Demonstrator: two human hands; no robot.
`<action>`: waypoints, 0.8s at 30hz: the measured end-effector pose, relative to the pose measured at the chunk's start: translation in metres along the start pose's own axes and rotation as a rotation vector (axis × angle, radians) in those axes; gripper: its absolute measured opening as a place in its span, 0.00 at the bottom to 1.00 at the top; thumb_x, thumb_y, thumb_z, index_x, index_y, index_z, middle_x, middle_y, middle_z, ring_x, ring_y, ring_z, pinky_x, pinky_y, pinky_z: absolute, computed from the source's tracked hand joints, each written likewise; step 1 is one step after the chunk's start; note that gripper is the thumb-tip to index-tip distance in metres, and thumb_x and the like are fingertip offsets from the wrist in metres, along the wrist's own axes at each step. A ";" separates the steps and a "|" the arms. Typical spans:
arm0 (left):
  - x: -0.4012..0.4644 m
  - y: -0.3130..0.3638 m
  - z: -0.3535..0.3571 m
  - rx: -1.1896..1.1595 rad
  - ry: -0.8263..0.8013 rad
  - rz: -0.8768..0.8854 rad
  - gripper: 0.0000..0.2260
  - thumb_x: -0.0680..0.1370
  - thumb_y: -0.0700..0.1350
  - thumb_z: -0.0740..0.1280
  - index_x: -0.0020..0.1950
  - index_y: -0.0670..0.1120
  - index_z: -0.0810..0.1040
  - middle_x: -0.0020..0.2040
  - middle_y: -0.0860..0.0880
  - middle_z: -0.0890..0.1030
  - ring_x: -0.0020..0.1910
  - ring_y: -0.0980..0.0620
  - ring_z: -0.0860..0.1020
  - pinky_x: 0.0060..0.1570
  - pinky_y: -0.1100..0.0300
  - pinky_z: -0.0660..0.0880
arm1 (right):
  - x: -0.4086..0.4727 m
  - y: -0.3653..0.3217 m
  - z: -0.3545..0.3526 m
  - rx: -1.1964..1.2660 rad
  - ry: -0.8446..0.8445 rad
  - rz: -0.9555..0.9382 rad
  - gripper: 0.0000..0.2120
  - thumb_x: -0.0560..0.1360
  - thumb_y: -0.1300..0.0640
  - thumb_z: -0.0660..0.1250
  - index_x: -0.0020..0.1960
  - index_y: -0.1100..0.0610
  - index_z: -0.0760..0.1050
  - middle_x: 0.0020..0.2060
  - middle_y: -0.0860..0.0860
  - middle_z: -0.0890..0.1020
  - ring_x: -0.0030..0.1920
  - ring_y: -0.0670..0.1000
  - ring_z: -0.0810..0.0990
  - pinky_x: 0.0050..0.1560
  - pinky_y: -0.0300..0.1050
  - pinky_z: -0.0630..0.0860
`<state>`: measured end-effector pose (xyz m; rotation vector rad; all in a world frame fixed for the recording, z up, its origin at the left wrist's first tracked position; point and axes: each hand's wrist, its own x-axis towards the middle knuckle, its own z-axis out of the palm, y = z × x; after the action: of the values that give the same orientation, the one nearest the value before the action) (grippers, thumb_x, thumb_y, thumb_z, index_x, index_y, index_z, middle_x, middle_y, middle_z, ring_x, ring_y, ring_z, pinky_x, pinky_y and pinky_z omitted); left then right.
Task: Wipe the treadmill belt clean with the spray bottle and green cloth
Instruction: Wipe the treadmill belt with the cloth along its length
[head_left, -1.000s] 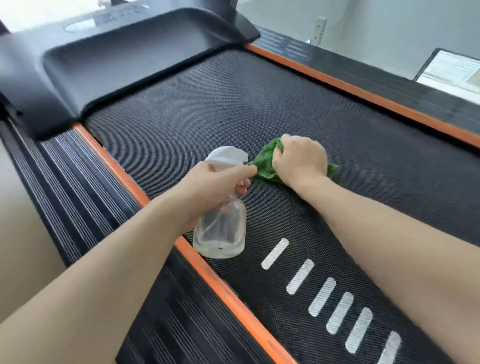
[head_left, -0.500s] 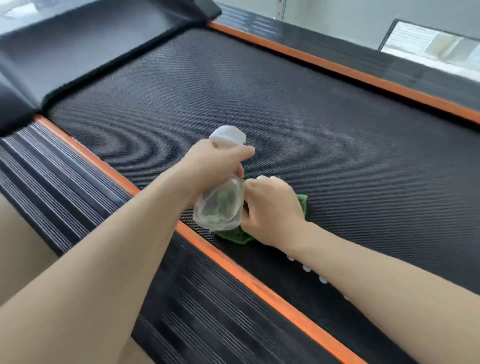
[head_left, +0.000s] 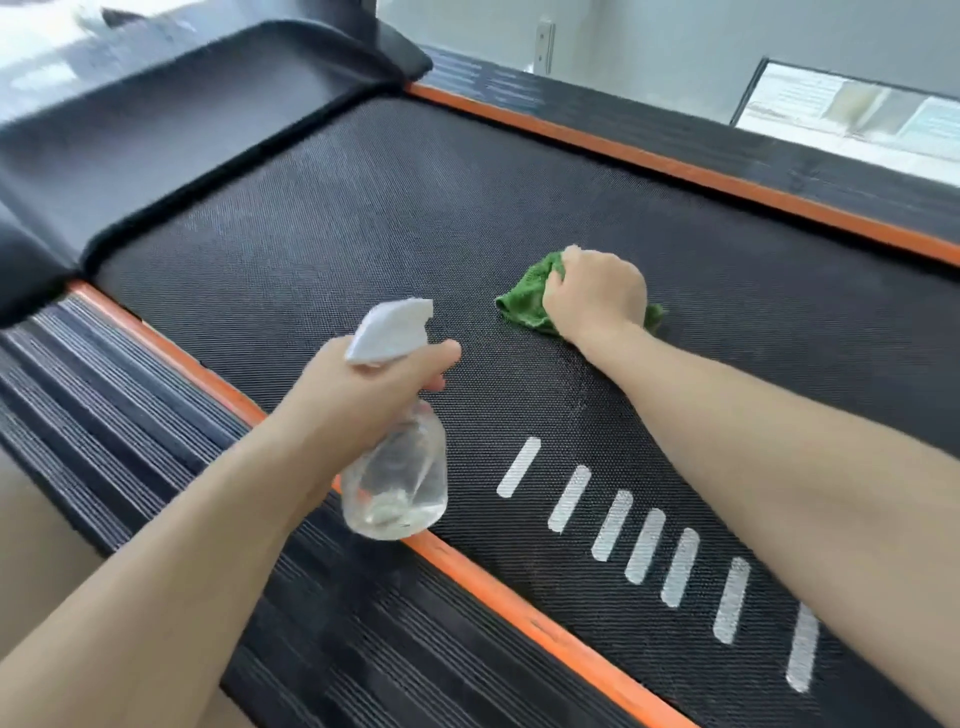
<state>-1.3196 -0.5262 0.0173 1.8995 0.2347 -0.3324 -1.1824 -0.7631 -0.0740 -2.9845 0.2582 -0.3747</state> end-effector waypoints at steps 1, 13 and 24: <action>-0.002 -0.002 -0.002 -0.023 -0.001 -0.004 0.14 0.74 0.58 0.78 0.45 0.47 0.88 0.46 0.48 0.89 0.41 0.51 0.83 0.48 0.49 0.81 | -0.011 -0.006 -0.003 0.029 -0.003 -0.023 0.11 0.78 0.52 0.56 0.47 0.55 0.75 0.48 0.56 0.83 0.49 0.61 0.79 0.45 0.50 0.66; 0.016 0.000 0.014 -0.101 0.008 -0.017 0.15 0.76 0.56 0.75 0.36 0.48 0.82 0.30 0.54 0.84 0.33 0.53 0.78 0.39 0.58 0.76 | -0.033 -0.018 -0.007 0.079 -0.004 -0.329 0.10 0.77 0.50 0.61 0.42 0.56 0.73 0.40 0.54 0.81 0.43 0.60 0.80 0.41 0.50 0.71; 0.028 0.010 0.015 -0.162 -0.001 0.005 0.11 0.77 0.55 0.76 0.42 0.49 0.83 0.32 0.52 0.85 0.37 0.50 0.82 0.46 0.52 0.79 | -0.109 -0.038 -0.020 0.150 0.000 -0.355 0.09 0.72 0.51 0.63 0.37 0.52 0.65 0.33 0.50 0.78 0.35 0.56 0.75 0.38 0.47 0.65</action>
<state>-1.2923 -0.5437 0.0114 1.7399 0.2488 -0.3015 -1.2854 -0.7084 -0.0751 -2.8746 -0.2914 -0.4075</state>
